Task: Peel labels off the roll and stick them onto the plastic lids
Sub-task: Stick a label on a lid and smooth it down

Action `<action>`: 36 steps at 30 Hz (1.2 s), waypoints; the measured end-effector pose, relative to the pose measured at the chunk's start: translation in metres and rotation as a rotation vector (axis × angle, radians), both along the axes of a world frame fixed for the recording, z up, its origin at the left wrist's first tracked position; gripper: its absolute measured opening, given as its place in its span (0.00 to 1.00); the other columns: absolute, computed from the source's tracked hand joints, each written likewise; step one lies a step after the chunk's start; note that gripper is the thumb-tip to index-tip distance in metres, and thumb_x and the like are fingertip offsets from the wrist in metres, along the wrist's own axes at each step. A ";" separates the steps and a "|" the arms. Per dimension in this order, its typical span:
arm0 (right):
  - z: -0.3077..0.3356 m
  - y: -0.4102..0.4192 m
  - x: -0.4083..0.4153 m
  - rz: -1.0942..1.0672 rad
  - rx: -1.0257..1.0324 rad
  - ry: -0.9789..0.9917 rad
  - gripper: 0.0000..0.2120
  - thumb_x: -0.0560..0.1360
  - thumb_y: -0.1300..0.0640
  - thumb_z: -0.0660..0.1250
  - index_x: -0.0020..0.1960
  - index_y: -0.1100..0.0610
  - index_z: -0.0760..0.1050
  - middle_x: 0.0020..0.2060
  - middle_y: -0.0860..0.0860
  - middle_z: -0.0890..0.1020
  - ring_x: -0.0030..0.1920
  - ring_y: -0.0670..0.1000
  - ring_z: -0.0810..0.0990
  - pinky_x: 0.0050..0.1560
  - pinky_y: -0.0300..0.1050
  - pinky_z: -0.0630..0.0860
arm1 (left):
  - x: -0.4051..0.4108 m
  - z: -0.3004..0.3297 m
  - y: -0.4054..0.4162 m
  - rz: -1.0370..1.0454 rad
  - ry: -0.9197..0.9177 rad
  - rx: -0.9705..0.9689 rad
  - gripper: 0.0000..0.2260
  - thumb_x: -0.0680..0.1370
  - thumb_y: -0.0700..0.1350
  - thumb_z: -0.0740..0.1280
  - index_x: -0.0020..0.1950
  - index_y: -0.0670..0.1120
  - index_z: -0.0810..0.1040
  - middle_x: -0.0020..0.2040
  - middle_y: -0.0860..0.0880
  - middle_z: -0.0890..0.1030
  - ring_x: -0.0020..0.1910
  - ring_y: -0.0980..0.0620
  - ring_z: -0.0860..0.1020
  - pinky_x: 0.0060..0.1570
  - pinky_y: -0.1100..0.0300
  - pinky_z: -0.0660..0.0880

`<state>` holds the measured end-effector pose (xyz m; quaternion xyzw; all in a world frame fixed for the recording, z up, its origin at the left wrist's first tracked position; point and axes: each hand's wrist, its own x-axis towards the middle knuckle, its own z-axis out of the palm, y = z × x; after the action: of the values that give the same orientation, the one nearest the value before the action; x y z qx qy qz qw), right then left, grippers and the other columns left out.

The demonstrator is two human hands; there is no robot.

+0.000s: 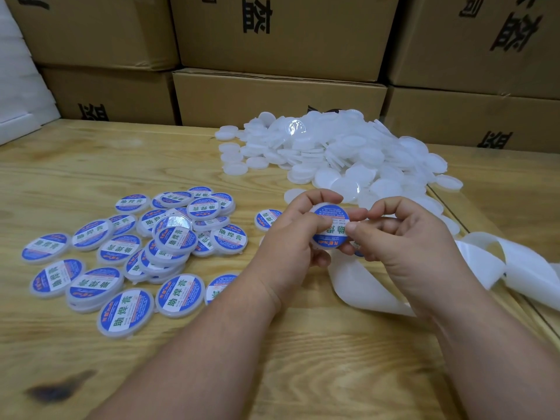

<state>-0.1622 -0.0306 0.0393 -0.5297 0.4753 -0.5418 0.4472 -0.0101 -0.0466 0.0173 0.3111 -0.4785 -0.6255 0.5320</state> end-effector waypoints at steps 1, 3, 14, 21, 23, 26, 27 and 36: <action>0.000 0.000 0.000 0.002 0.000 0.005 0.12 0.74 0.66 0.75 0.46 0.56 0.72 0.42 0.52 0.88 0.33 0.49 0.86 0.32 0.32 0.75 | 0.000 0.000 0.000 0.000 0.004 0.001 0.12 0.73 0.44 0.61 0.49 0.57 0.81 0.49 0.48 0.87 0.38 0.47 0.81 0.30 0.59 0.68; -0.001 -0.001 -0.001 0.004 0.000 0.009 0.11 0.74 0.66 0.74 0.46 0.56 0.72 0.43 0.51 0.88 0.33 0.49 0.86 0.33 0.33 0.76 | 0.000 -0.001 -0.001 -0.002 0.009 -0.001 0.11 0.74 0.45 0.61 0.51 0.55 0.79 0.51 0.47 0.87 0.38 0.47 0.81 0.30 0.60 0.68; -0.003 -0.001 -0.002 -0.003 -0.012 0.021 0.11 0.74 0.66 0.75 0.45 0.57 0.73 0.42 0.51 0.89 0.33 0.49 0.86 0.34 0.33 0.76 | 0.000 -0.002 -0.002 -0.006 0.009 0.000 0.14 0.71 0.42 0.59 0.50 0.56 0.80 0.50 0.47 0.87 0.39 0.46 0.81 0.30 0.59 0.68; -0.002 -0.001 -0.001 -0.004 -0.012 0.030 0.10 0.74 0.65 0.75 0.45 0.57 0.74 0.39 0.51 0.88 0.34 0.49 0.86 0.34 0.34 0.77 | -0.001 -0.001 -0.003 0.022 -0.061 -0.004 0.22 0.65 0.36 0.56 0.53 0.54 0.76 0.55 0.48 0.86 0.39 0.49 0.81 0.34 0.56 0.67; -0.001 0.000 0.000 0.001 -0.003 0.022 0.09 0.73 0.64 0.75 0.45 0.58 0.74 0.40 0.51 0.88 0.34 0.48 0.86 0.34 0.35 0.78 | -0.002 0.000 -0.001 0.066 -0.103 -0.032 0.21 0.67 0.36 0.58 0.56 0.53 0.74 0.54 0.50 0.87 0.38 0.52 0.81 0.33 0.58 0.67; 0.000 0.001 0.002 -0.018 0.033 0.050 0.08 0.73 0.61 0.75 0.47 0.58 0.77 0.37 0.54 0.88 0.35 0.48 0.86 0.37 0.41 0.80 | -0.002 -0.001 0.002 0.175 -0.159 -0.088 0.19 0.71 0.32 0.62 0.57 0.51 0.74 0.52 0.52 0.87 0.40 0.57 0.84 0.32 0.66 0.73; 0.000 0.001 0.002 -0.024 0.046 0.067 0.07 0.73 0.61 0.75 0.47 0.57 0.78 0.37 0.54 0.88 0.36 0.49 0.87 0.39 0.43 0.81 | -0.002 -0.002 0.002 0.216 -0.195 -0.106 0.20 0.73 0.30 0.62 0.57 0.51 0.74 0.52 0.53 0.87 0.42 0.57 0.84 0.34 0.67 0.76; -0.002 0.003 -0.002 -0.267 -0.096 0.211 0.08 0.78 0.54 0.70 0.41 0.52 0.82 0.36 0.47 0.88 0.34 0.50 0.87 0.37 0.46 0.79 | 0.000 -0.004 0.000 0.420 -0.347 -0.150 0.20 0.71 0.34 0.65 0.50 0.60 0.73 0.46 0.59 0.86 0.41 0.60 0.83 0.38 0.66 0.78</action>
<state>-0.1644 -0.0277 0.0377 -0.5365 0.5595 -0.5598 0.2929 -0.0102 -0.0463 0.0136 0.4658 -0.5325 -0.4016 0.5816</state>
